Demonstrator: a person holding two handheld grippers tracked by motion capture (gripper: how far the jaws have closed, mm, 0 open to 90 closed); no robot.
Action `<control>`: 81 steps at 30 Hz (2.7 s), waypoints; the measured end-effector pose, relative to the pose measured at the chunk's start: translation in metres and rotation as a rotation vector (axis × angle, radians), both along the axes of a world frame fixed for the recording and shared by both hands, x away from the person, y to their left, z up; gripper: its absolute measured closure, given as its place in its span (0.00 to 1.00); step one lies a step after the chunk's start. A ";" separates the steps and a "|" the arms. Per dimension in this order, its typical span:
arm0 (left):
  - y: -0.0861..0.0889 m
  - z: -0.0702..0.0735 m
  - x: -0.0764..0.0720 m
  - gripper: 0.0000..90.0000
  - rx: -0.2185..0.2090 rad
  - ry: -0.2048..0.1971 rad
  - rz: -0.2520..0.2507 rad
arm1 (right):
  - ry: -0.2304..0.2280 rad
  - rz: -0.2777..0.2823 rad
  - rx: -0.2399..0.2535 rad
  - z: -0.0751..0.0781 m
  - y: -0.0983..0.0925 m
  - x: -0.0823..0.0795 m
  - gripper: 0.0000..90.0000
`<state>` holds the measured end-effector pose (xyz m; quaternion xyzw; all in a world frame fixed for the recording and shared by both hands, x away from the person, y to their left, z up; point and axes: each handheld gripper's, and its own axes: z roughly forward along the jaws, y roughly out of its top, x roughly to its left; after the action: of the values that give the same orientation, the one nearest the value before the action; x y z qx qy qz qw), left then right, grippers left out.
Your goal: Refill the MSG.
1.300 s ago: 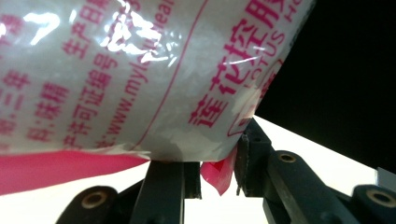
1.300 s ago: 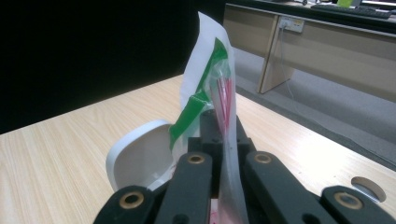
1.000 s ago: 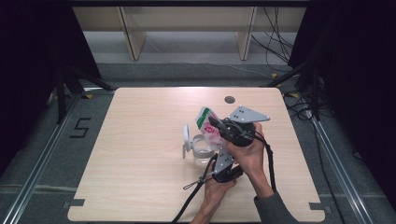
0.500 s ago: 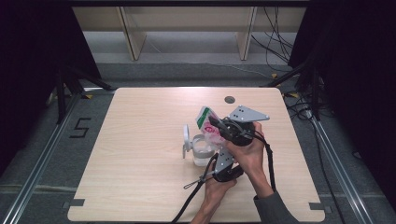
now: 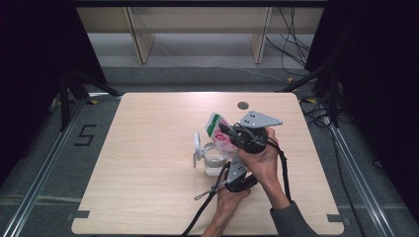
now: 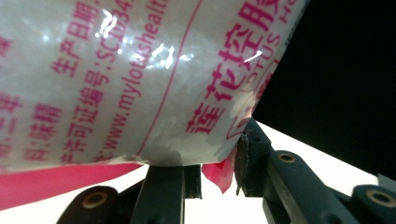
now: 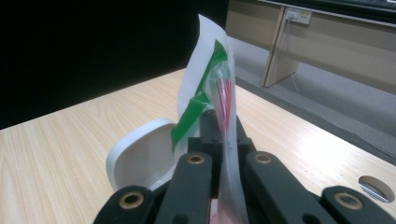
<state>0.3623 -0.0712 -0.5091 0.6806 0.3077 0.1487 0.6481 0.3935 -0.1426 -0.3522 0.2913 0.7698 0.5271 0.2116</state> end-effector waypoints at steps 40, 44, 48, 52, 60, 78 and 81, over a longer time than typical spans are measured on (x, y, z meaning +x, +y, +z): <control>0.005 0.003 0.001 0.82 -0.010 0.014 0.000 | -0.006 0.009 -0.063 0.000 0.013 0.010 1.00; 0.005 0.003 0.001 0.82 -0.009 0.015 0.003 | -0.003 0.009 -0.052 0.000 0.013 0.011 1.00; 0.005 0.003 0.002 0.82 -0.012 0.014 0.005 | 0.003 -0.004 -0.059 -0.001 0.015 0.010 1.00; 0.006 0.003 0.002 0.82 -0.010 0.010 0.006 | 0.000 -0.005 -0.061 -0.001 0.016 0.011 1.00; 0.006 0.003 0.001 0.82 -0.010 0.010 0.007 | 0.009 0.007 -0.065 -0.001 0.017 0.012 1.00; 0.006 0.004 0.001 0.82 -0.015 -0.009 0.011 | 0.008 0.015 -0.084 -0.001 0.022 0.012 1.00; 0.007 0.004 0.002 0.82 -0.011 -0.010 0.011 | 0.013 0.005 -0.081 -0.001 0.023 0.012 1.00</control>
<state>0.3639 -0.0644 -0.5053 0.6746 0.3089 0.1539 0.6525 0.4050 -0.1196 -0.3529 0.2840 0.7927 0.4940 0.2167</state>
